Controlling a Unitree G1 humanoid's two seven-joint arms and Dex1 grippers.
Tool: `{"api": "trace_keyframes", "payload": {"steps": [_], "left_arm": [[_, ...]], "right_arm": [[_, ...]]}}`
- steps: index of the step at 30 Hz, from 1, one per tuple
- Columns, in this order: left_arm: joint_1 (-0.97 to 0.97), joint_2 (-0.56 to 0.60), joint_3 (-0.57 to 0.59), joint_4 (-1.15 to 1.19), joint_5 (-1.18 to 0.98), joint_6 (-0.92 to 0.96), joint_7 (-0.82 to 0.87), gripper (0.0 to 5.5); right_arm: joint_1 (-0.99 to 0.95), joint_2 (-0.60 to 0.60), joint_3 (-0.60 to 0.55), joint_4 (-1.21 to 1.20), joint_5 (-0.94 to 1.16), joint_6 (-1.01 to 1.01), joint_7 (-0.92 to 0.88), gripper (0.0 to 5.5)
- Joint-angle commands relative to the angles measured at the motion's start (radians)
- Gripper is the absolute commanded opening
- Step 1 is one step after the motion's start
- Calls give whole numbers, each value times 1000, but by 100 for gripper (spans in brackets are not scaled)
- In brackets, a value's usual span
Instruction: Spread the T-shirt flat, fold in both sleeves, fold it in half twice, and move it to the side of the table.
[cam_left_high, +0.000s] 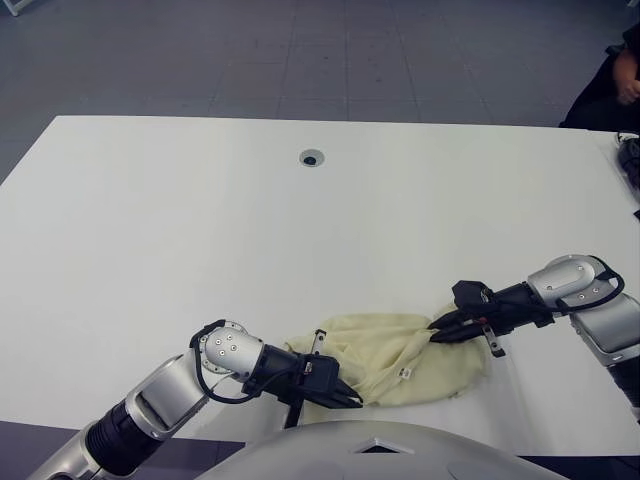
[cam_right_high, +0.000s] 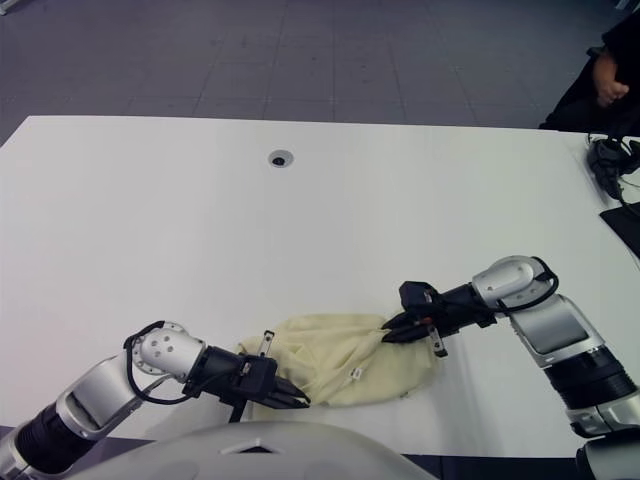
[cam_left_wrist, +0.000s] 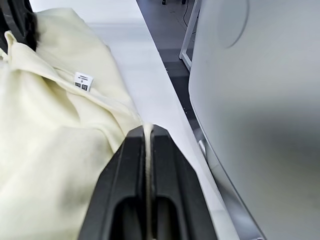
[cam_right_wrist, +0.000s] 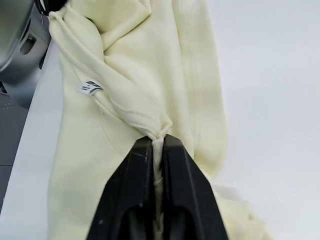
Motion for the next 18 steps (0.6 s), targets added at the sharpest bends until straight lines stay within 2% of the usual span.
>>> {"api": "trace_keyframes", "payload": {"steps": [1, 8, 13, 18], "left_arm": [[30, -6, -51, -33, -23, 10, -21, 0], [20, -36, -9, -16, -65, 18, -4, 0], [13, -49, 43, -16, -102, 28, 10, 0], [17, -47, 56, -22, -112, 34, 28, 0]], "right_arm": [[23, -24, -56, -59, 40, 1, -2, 1], [102, -58, -173, -174, 25, -81, -65, 1], [346, -104, -328, -291, -103, -292, -133, 1], [533, -108, -384, -386, -148, -380, -150, 1]]}}
